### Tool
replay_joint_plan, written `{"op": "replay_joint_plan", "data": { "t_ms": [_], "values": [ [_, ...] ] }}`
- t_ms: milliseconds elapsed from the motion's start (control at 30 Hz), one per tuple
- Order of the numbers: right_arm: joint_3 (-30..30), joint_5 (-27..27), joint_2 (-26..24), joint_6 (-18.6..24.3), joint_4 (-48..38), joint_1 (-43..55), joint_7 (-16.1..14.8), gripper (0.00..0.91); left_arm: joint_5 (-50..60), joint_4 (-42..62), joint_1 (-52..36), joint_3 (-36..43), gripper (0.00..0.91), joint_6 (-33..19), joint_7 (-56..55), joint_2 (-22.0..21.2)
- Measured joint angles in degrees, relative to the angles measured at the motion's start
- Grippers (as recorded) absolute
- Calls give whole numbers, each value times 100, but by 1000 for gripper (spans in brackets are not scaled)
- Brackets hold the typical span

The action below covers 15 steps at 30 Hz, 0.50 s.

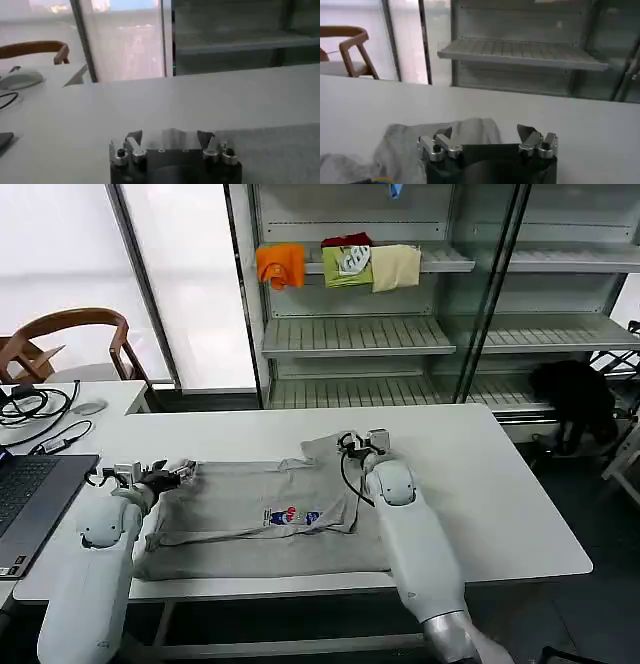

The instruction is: Fold and organize the clothes.

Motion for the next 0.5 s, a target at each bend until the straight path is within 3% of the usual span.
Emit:
{"op": "replay_joint_plan", "data": {
  "t_ms": [33, 100, 500],
  "values": [
    [-2, -2, 0, -5, -60, 17, -1, 0, 14, 43, -11, 8, 60, -3, 7, -6],
    [-3, -10, 0, -21, -168, 36, -7, 0, 32, 103, -32, 18, 20, -17, 23, -15],
    [16, 62, 0, 98, -263, -27, -250, 0, 68, 228, -58, 39, 10, -24, 82, -18]
  ]
}}
